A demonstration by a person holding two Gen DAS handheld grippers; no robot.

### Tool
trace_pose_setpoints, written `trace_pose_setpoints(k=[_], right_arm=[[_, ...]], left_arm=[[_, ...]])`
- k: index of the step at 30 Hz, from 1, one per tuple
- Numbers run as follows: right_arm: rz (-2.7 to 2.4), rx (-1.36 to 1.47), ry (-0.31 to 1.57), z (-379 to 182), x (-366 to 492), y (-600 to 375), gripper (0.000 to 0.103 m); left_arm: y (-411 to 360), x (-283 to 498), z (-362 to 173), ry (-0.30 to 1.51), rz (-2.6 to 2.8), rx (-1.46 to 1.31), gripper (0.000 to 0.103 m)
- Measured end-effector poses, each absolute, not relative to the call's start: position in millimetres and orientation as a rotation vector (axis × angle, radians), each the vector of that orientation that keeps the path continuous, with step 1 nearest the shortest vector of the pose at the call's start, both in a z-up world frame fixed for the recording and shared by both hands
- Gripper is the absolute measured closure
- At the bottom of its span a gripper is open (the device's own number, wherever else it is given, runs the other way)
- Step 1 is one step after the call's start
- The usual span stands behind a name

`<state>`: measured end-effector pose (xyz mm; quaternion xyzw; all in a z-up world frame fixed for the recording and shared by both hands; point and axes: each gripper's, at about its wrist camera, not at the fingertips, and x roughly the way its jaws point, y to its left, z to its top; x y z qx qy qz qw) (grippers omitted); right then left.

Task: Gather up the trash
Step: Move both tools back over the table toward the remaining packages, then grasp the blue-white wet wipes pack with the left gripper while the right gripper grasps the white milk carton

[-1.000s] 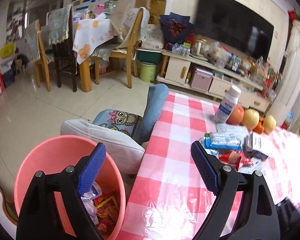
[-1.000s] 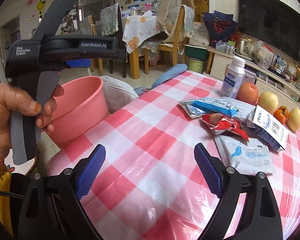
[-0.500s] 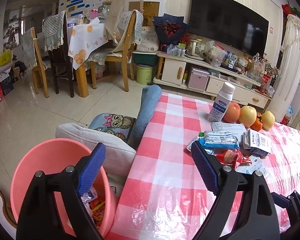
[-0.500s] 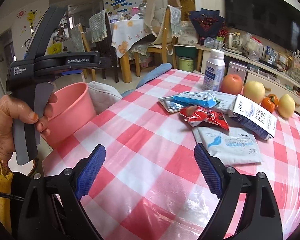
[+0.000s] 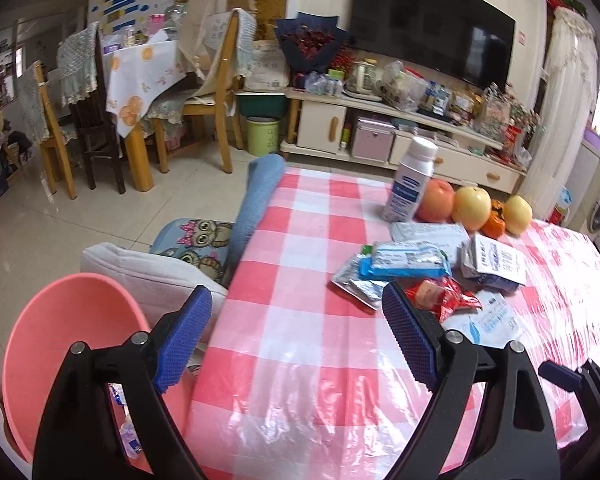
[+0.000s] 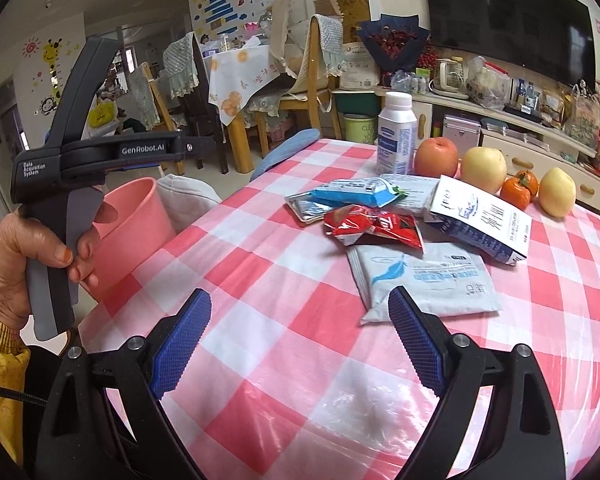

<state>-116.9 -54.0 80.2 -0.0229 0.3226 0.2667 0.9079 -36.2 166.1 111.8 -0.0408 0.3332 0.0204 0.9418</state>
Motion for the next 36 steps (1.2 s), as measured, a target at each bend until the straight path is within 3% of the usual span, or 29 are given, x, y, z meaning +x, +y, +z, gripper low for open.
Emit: trace_pose_setpoints(k=[13,24,29,36], right_arm=[[0.497,-0.076,0.673,81,-106,-89,0.014],[0.499,-0.059,0.725,76,-97,-108,0.013],[0.487,-0.010,0.768,75,-91,-122,0.013],[0.483,0.065,0.804,77,-86,-143,0.013]], left_arm=[[115,-18,104,0.730,-0.088,-0.114,0.015],[61,79,88,0.836,-0.081,-0.174,0.016],[47,131,79,0.877,0.002,-0.234,0.026],[43,178,60,0.957,0.071,-0.294,0.028]])
